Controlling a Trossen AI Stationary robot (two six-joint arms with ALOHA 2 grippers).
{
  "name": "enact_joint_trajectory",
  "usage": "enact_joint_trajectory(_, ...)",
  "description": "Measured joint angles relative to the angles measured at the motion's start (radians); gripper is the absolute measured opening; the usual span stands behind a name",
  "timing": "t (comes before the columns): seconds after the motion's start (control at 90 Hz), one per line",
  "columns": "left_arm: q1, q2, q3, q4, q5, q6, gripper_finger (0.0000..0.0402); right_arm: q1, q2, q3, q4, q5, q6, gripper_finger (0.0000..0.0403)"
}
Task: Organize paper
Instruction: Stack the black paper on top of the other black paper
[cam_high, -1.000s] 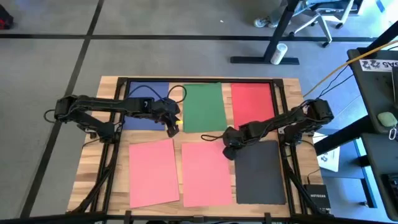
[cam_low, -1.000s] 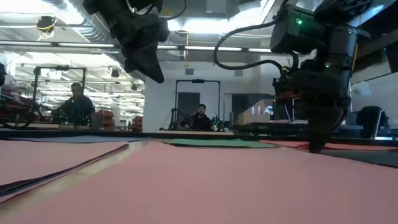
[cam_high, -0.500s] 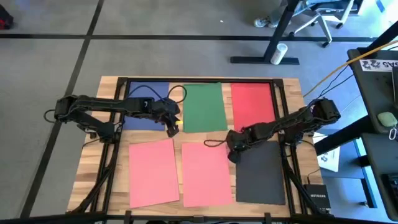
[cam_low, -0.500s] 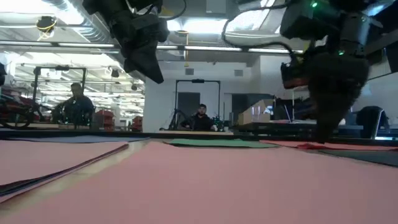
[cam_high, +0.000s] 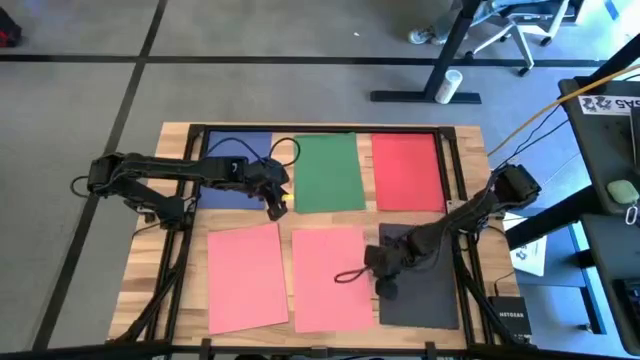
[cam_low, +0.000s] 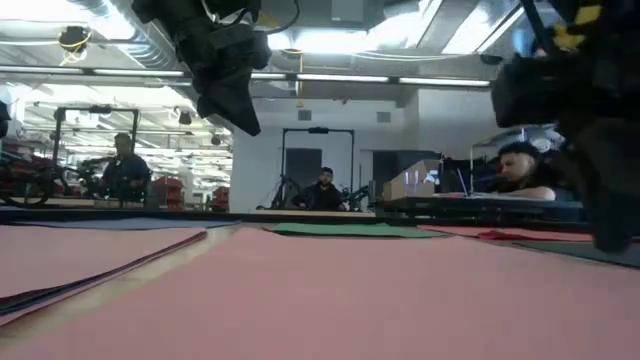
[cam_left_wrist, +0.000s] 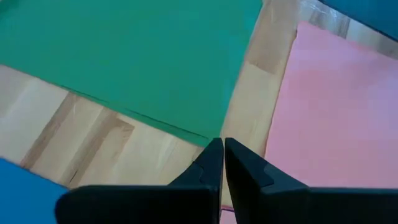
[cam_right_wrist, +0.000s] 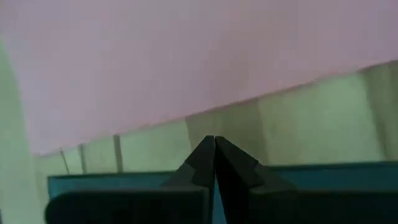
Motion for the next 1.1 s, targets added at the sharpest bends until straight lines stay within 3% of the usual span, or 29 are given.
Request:
enact_joint_trajectory(0.689, 0.0, 0.0, 0.0, -0.003, 0.0, -0.013, 0.0, 0.017, 0.027, 0.003, 0.006, -0.164, 0.025, 0.0)
enact_joint_trajectory(1.1, 0.0, 0.0, 0.0, -0.003, 0.0, -0.011, 0.0, 0.019, 0.028, 0.029, -0.008, -0.19, -0.006, 0.0)
